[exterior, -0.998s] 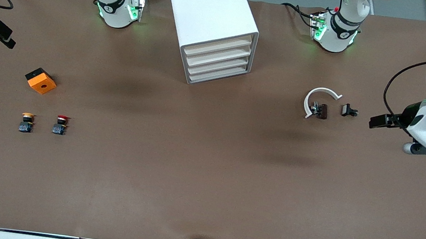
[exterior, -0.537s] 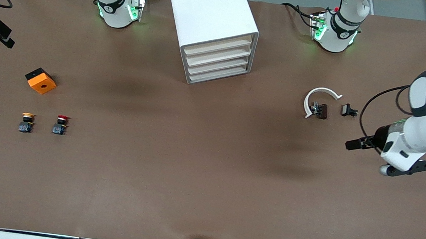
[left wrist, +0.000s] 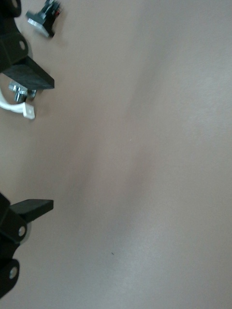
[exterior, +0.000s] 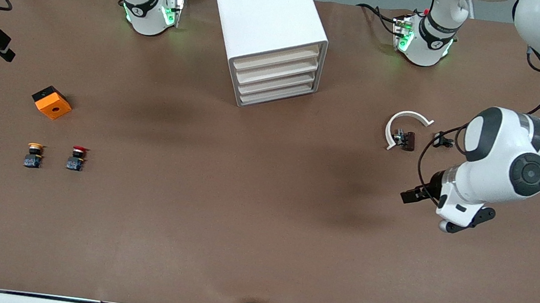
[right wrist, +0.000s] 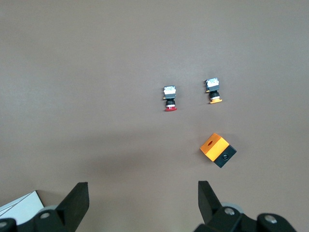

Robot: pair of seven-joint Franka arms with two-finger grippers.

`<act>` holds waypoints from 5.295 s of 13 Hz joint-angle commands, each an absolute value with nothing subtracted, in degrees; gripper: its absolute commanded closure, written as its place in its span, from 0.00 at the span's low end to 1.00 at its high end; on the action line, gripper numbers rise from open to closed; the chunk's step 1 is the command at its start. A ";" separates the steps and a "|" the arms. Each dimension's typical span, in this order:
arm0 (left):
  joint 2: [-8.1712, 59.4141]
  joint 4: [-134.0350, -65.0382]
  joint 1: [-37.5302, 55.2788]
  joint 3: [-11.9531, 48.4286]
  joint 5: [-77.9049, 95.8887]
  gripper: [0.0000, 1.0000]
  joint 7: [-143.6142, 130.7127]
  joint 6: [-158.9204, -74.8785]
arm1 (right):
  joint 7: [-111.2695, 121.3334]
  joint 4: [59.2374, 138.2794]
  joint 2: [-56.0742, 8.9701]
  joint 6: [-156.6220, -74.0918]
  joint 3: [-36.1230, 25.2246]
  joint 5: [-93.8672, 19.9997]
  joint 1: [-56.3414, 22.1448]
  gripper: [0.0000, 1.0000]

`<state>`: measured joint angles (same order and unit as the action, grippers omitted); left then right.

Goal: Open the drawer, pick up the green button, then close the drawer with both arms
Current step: 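Move the left gripper from rest toward the white cabinet's drawer front, then grasp the drawer handle with the left gripper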

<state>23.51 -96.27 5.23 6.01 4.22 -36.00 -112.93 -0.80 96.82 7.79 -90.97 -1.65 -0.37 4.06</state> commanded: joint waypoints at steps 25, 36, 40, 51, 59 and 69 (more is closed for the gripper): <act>40.16 -86.22 21.96 7.91 17.04 0.00 -98.25 -99.07 | 0.09 92.64 -5.45 -90.00 -1.41 -0.44 5.01 0.00; 42.09 -82.88 21.72 7.38 32.95 0.00 -109.07 -84.11 | -0.35 90.53 -7.73 -90.62 -1.41 -0.53 7.38 0.00; 43.50 -83.32 20.39 7.47 35.16 0.00 -109.07 -82.44 | -0.26 91.76 -7.65 -90.62 -1.41 -0.44 7.29 0.00; 51.32 -82.97 18.81 7.47 42.54 0.00 -116.98 -75.23 | 0.35 94.75 -7.47 -91.85 -1.41 -0.44 11.07 0.00; 55.54 -82.88 19.07 7.47 51.59 0.00 -120.23 -74.88 | 3.43 98.09 -6.94 -93.87 -1.32 -0.88 12.40 0.00; 57.04 -83.58 21.35 7.47 53.79 0.42 -123.40 -74.88 | -0.44 98.09 -6.50 -93.34 -0.97 -0.97 9.05 0.00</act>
<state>56.42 -84.12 20.32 7.57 52.49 -121.95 -75.85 0.46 97.29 -7.69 -93.50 -1.09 -0.50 9.02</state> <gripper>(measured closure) 0.374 0.000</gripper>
